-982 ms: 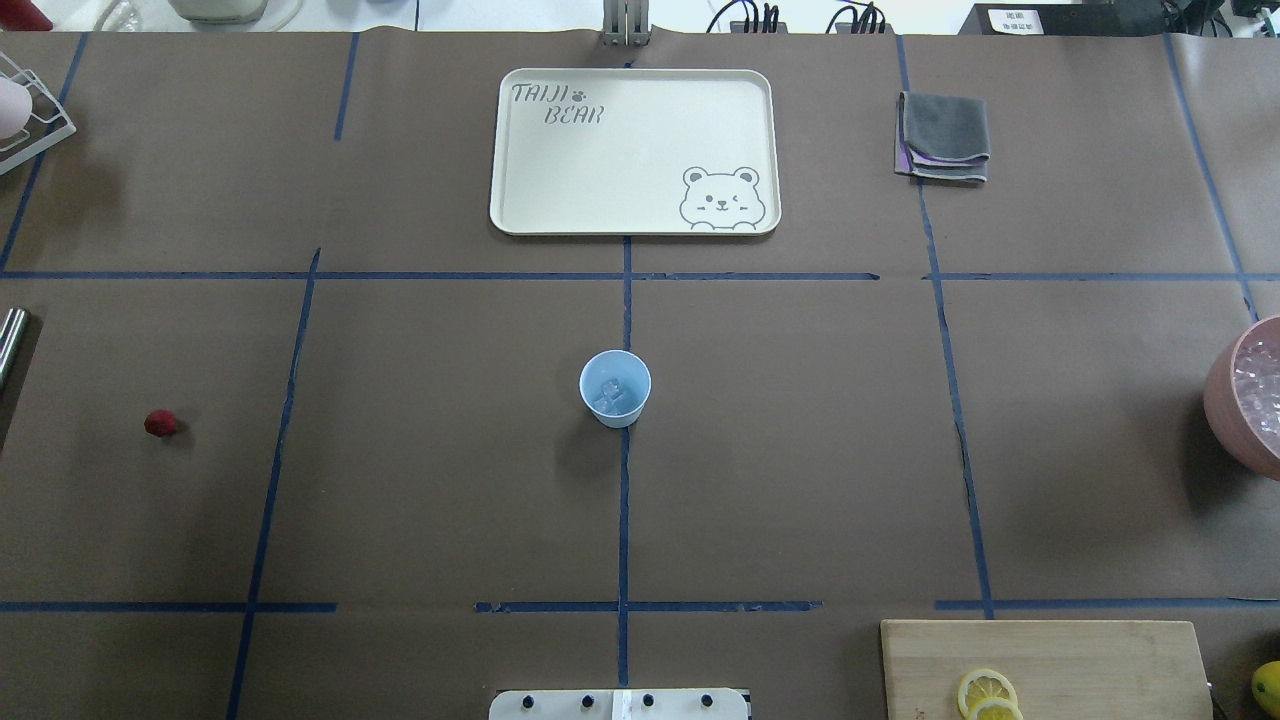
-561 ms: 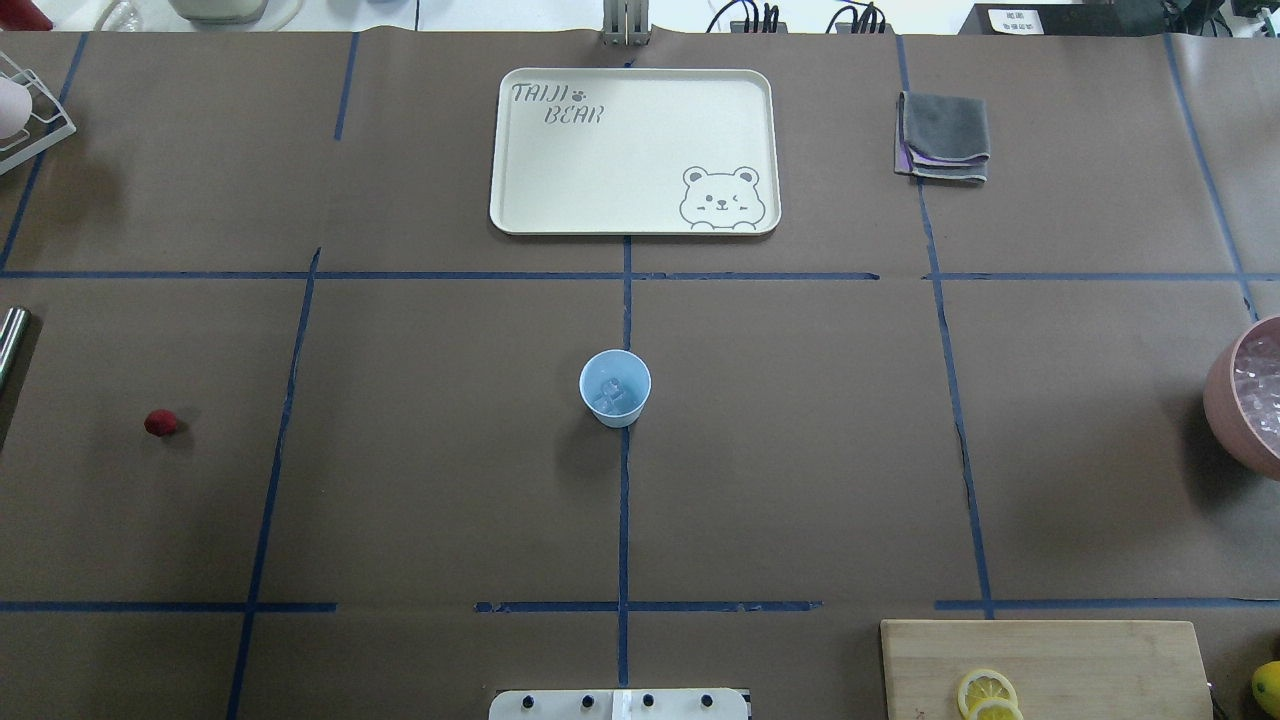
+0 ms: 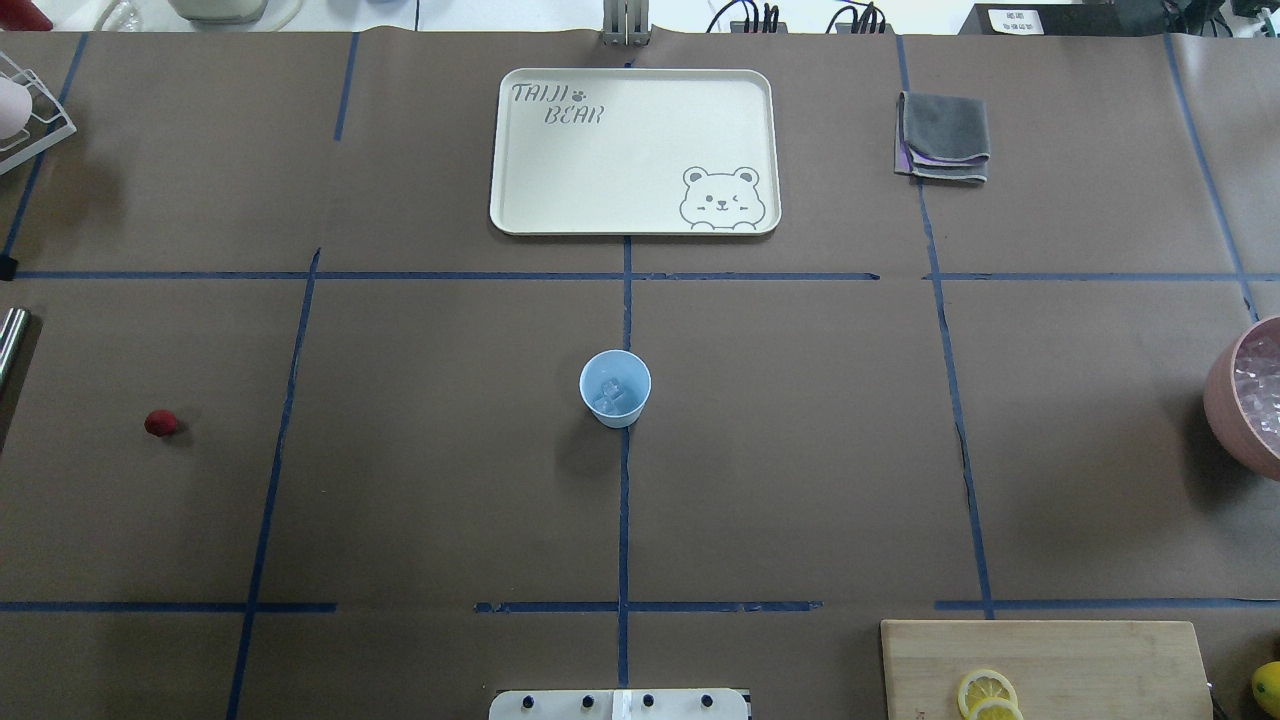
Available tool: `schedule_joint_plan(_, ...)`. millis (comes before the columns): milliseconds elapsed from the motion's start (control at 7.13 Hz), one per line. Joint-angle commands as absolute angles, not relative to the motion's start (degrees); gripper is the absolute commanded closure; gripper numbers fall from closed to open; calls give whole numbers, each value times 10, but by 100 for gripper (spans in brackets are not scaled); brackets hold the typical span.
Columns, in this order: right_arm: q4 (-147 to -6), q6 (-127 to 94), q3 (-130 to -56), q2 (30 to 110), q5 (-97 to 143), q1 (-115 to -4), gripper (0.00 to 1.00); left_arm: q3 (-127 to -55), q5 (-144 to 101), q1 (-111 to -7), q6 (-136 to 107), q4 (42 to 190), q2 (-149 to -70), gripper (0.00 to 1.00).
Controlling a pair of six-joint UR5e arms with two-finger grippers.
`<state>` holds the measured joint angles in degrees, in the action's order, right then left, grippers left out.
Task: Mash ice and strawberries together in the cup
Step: 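Reach the left gripper down and grasp the red strawberry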
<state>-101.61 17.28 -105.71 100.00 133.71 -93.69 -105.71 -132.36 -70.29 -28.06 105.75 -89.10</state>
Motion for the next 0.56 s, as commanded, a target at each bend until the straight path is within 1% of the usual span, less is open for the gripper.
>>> schedule_joint_plan(0, -1015, 172, -1058, 1001, 1337, -938, 1, -1064, -1261, -597, -424, 1138, -869, 0)
schedule_joint_plan(281, -1015, 172, -1057, 1002, 1337, -938, 1, -1036, -1218, -523, -509, 1235, -848, 0)
schedule_joint_plan(421, -1015, 172, -1057, 1003, 1337, -938, 1, -1028, -1190, -492, -524, 1239, -848, 0)
